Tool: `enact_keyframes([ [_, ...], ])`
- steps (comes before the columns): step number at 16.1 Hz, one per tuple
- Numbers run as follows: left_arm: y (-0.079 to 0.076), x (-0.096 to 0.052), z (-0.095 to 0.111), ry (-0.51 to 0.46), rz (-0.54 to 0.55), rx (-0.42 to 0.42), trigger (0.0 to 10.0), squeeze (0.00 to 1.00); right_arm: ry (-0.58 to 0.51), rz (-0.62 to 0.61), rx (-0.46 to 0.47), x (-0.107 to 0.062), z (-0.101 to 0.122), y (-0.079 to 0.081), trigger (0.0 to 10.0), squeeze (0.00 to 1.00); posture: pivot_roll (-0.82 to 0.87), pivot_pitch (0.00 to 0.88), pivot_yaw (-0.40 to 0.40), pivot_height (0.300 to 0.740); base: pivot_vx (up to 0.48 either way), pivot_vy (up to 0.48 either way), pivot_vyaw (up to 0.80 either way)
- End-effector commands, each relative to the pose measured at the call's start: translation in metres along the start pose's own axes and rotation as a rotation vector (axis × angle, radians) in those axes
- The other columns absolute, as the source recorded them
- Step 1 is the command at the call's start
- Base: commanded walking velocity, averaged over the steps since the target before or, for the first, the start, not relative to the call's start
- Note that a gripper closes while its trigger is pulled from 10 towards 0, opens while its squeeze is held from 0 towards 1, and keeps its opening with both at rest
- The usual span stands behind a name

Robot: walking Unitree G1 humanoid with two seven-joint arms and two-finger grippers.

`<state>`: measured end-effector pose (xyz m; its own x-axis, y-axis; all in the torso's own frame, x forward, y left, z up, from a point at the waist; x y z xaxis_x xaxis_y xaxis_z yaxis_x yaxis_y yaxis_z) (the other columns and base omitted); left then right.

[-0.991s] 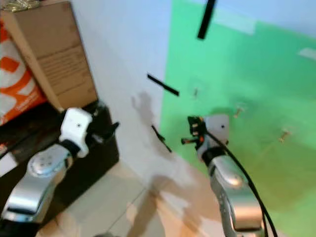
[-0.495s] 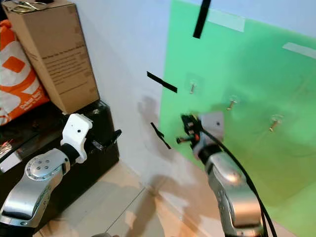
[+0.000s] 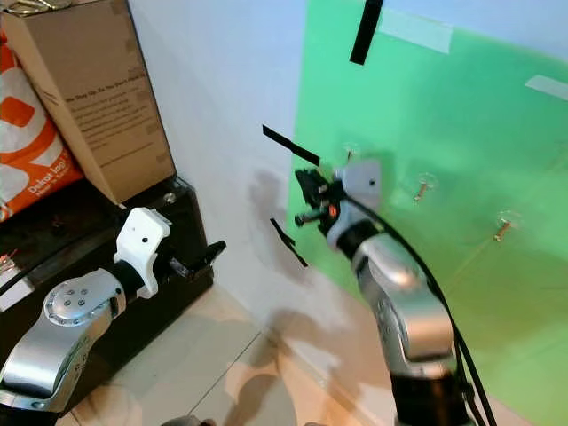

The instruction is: Hang keys on a hook

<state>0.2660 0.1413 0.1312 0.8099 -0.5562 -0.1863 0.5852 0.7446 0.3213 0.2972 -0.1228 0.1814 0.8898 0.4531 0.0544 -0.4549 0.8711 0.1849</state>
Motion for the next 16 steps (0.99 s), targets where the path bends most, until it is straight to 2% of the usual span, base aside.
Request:
enact_keyframes([
  [1,-0.004,-0.003,0.005,-0.016,-0.037,0.001,10.0,0.00,-0.043,-0.008,0.019,0.002,0.008,-0.005,10.0,0.00,-0.06,0.000,-0.027,0.740,0.000,0.000,0.00],
  [4,-0.008,-0.004,0.005,-0.019,-0.065,-0.005,10.0,0.00,-0.069,-0.030,0.044,0.001,0.012,-0.010,10.0,0.00,-0.05,0.000,-0.029,0.740,0.000,0.000,0.00],
  [10,-0.011,-0.007,0.007,-0.023,-0.111,-0.013,10.0,0.00,-0.118,-0.099,0.163,-0.011,0.013,-0.021,10.0,0.00,-0.06,0.000,-0.020,0.740,0.000,0.000,0.00],
  [16,-0.010,-0.008,0.008,-0.020,-0.127,-0.013,10.0,0.00,-0.146,-0.177,0.357,-0.024,0.000,-0.031,10.0,0.00,-0.05,0.000,-0.009,0.740,0.000,0.000,0.00],
])
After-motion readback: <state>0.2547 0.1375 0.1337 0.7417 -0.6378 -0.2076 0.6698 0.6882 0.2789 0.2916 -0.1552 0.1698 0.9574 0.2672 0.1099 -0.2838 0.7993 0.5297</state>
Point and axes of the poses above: a point about 5 cm out from each wrist's last joint towards the gripper, its own x axis pointing out of the wrist towards the gripper, its own z axis along the axis of the wrist's last joint, y = z × x, the point moved 1 cm from there along x, pointing out of the wrist towards the gripper, and after that the axes turned 8 degrees about x, right-handed, at the moved point
